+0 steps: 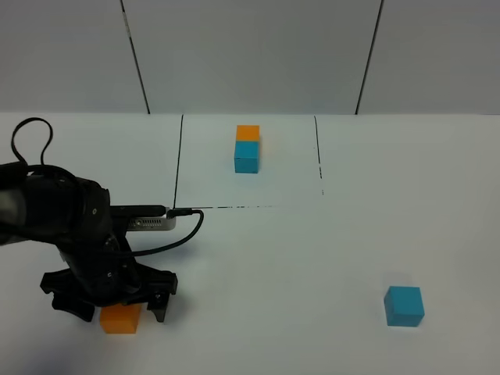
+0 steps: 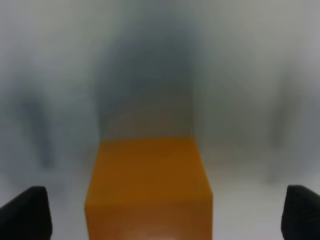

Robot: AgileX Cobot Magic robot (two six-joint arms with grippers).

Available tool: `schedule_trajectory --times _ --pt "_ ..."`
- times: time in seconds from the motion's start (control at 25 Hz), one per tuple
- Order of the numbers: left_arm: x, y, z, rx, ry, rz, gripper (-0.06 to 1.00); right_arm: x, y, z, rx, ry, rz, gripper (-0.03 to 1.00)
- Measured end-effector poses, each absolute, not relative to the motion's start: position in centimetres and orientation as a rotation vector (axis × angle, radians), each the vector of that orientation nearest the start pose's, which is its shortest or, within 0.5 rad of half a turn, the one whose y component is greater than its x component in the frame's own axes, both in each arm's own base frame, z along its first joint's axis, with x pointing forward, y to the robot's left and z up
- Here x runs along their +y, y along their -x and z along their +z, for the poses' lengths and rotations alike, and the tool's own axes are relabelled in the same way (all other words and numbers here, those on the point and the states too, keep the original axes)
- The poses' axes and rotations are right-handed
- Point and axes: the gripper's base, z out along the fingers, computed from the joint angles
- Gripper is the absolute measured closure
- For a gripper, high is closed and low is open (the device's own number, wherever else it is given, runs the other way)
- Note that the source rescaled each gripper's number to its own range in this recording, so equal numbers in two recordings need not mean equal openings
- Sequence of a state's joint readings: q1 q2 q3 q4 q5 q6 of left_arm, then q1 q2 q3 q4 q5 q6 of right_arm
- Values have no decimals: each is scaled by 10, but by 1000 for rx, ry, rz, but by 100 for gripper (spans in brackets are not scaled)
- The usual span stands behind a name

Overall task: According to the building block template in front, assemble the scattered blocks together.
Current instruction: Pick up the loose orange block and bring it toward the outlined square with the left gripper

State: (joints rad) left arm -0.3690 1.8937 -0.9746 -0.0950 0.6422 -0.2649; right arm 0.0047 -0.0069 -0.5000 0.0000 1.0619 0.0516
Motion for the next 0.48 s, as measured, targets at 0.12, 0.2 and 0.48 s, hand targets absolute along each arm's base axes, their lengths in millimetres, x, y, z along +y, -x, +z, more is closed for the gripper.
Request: schedule_trajectory --times 0.12,0.2,0.48 --pt "-121 -298 109 3081 -44 -125 4 0 6 277 2038 -48 35 23" --pt "-121 -298 107 3085 -44 -121 5 0 6 277 2038 -48 35 23" --pt "-120 -297 105 3102 -51 -109 20 0 6 277 2038 -48 35 23"
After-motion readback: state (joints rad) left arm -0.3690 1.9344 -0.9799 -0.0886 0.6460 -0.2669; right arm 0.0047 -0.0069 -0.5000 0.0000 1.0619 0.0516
